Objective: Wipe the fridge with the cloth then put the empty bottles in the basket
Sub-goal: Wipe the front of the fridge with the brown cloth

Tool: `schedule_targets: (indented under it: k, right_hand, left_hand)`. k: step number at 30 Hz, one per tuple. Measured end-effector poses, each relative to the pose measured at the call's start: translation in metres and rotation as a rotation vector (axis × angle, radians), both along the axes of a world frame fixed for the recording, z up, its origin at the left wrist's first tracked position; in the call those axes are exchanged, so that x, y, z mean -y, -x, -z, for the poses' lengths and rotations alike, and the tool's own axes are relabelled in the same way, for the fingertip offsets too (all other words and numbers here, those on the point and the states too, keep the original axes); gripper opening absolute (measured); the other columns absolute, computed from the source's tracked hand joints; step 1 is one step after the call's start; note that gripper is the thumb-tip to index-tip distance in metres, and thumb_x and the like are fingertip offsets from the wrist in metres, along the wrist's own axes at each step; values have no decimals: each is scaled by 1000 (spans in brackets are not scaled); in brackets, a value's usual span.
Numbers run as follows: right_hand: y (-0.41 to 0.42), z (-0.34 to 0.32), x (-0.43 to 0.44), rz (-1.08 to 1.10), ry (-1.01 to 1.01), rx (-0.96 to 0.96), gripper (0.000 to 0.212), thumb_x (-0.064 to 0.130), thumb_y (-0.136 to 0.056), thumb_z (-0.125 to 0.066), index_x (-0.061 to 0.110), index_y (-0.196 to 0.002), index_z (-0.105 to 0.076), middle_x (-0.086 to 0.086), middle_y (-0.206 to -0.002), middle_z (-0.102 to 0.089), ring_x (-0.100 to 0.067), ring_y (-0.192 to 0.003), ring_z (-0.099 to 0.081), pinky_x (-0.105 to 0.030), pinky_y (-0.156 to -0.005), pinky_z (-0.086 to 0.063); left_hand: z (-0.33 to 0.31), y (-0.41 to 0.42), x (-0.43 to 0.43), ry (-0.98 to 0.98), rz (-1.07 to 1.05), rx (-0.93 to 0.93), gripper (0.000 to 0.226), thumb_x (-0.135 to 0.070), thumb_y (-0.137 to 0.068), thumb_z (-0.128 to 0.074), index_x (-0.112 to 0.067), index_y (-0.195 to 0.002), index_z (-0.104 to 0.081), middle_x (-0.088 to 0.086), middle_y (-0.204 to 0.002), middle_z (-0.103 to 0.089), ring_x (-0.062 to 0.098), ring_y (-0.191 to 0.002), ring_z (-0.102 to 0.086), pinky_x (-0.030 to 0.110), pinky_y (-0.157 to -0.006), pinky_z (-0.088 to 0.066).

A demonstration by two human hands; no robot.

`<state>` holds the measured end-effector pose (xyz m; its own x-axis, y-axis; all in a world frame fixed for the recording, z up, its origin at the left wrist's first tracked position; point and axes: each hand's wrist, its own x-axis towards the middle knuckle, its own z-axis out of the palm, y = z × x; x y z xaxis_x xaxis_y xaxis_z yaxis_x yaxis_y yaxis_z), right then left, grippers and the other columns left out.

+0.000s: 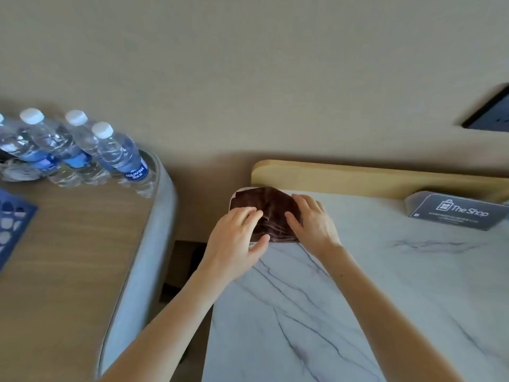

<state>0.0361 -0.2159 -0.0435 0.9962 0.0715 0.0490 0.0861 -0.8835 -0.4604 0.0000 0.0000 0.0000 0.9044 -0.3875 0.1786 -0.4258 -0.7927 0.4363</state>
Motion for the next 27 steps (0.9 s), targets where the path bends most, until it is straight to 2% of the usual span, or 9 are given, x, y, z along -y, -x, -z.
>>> schedule_targets:
  k: [4, 6, 8, 11, 13, 15, 19, 23, 27]
  right_hand:
    - [-24, 9, 4, -61, 76, -164, 74, 53, -96, -57, 14, -155, -33, -6, -153, -44, -30, -138, -38, -42, -112, -36]
    - [-34, 12, 3, -79, 121, -236, 84, 57, -91, -61, 16, -157, -28, -6, -150, -46, -31, -136, -36, -43, -111, -36]
    - [-41, 14, 2, -53, 83, -285, 88, 56, -85, -70, 16, -154, -33, -9, -144, -49, -32, -132, -39, -44, -108, -39]
    - [-48, 14, 0, 15, -12, -367, 75, 50, -77, -79, 14, -136, -50, -9, -121, -52, -29, -118, -48, -41, -96, -46]
    - [-45, 15, -1, 35, -66, -388, 64, 47, -75, -82, 14, -122, -55, -6, -109, -49, -27, -106, -50, -37, -85, -47]
    - [-36, 18, -3, 57, -152, -356, 56, 40, -75, -84, 15, -116, -56, -6, -106, -48, -25, -99, -49, -32, -80, -44]
    - [-7, 21, -6, 111, -419, -227, 33, 26, -83, -79, 21, -105, -56, -1, -102, -50, -14, -87, -51, -14, -69, -40]
    - [27, 13, -11, 181, -649, -182, 24, 20, -88, -75, 20, -101, -56, 6, -87, -65, -3, -77, -62, -14, -63, -48]
    - [62, 0, -18, 293, -796, -132, 25, 16, -84, -79, 19, -98, -60, 5, -85, -69, -5, -74, -64, -16, -62, -51]
  left_hand:
    - [11, -2, 6, -24, -9, -72, 51, -41, -93, -48, -7, -128, -62, 5, -128, -63, 20, -122, -57, 37, -97, -50]
    - [16, -1, 6, -29, -22, -81, 51, -41, -93, -48, -8, -129, -62, 4, -130, -62, 19, -123, -56, 36, -99, -49]
    - [19, 0, 2, -26, -47, -77, 50, -41, -93, -49, -10, -129, -62, 2, -130, -62, 17, -123, -55, 34, -100, -49]
    - [20, 2, 0, -45, -60, -80, 48, -40, -93, -51, -11, -129, -63, 2, -130, -62, 17, -123, -56, 32, -101, -48]
    - [19, 4, 0, -49, -65, -77, 49, -42, -93, -49, -11, -128, -63, 2, -128, -63, 18, -122, -56, 32, -101, -48]
    - [17, 8, 0, -57, -67, -73, 51, -43, -93, -45, -11, -127, -64, 2, -127, -64, 19, -121, -56, 33, -102, -48]
    - [12, 21, -1, -62, -64, -71, 51, -44, -92, -45, -10, -125, -65, 3, -125, -64, 20, -119, -57, 32, -100, -47]
    - [4, 38, -7, -67, -74, -66, 52, -45, -92, -45, -9, -125, -65, 3, -124, -64, 20, -119, -57, 32, -99, -48]
    - [-5, 56, -15, -93, -79, -65, 53, -46, -91, -45, -11, -126, -63, 2, -126, -63, 19, -120, -56, 32, -100, -48]
